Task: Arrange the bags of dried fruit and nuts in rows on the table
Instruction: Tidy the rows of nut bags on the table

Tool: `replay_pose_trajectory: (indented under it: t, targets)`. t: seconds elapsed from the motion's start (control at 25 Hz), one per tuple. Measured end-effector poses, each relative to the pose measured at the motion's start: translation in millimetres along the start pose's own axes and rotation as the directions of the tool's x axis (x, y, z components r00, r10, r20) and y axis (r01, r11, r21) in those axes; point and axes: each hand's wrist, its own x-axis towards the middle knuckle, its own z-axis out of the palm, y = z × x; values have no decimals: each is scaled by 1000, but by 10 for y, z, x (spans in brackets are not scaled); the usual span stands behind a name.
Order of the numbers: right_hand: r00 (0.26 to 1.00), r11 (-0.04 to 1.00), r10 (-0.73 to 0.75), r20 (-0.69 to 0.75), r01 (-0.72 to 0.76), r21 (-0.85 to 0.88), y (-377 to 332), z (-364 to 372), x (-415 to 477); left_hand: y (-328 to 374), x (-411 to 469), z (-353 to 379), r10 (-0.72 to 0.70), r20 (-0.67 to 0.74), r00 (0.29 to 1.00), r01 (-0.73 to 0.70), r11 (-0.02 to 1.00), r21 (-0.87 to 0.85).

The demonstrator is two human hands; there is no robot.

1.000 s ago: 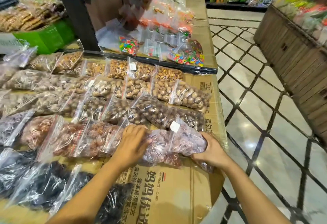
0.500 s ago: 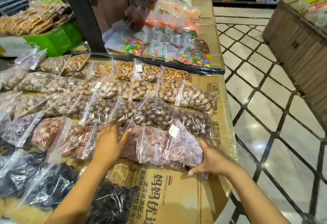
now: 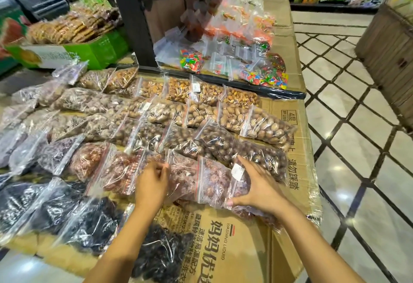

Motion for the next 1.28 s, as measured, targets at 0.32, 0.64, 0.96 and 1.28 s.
replay_pose_trajectory:
  t: [0.32,0.64,0.96,1.28]
  targets:
    - [924,961,195,-329,-113,254,189,194,-68,630,-243,255,41,415,909,-104,986,131]
    - [867,962,241,-435,-154,227,319,282,-37,437,-137,-21,-36,454,890,92,991,-102]
    - [823,912,380,-423,-257,320,206,364,55,265,-170,-233,44,198,979,-12,988,-157]
    - [806,962,261,-531,-264,72,-73,544,-59,-608,207,-710,83,113,990,-120,919,377]
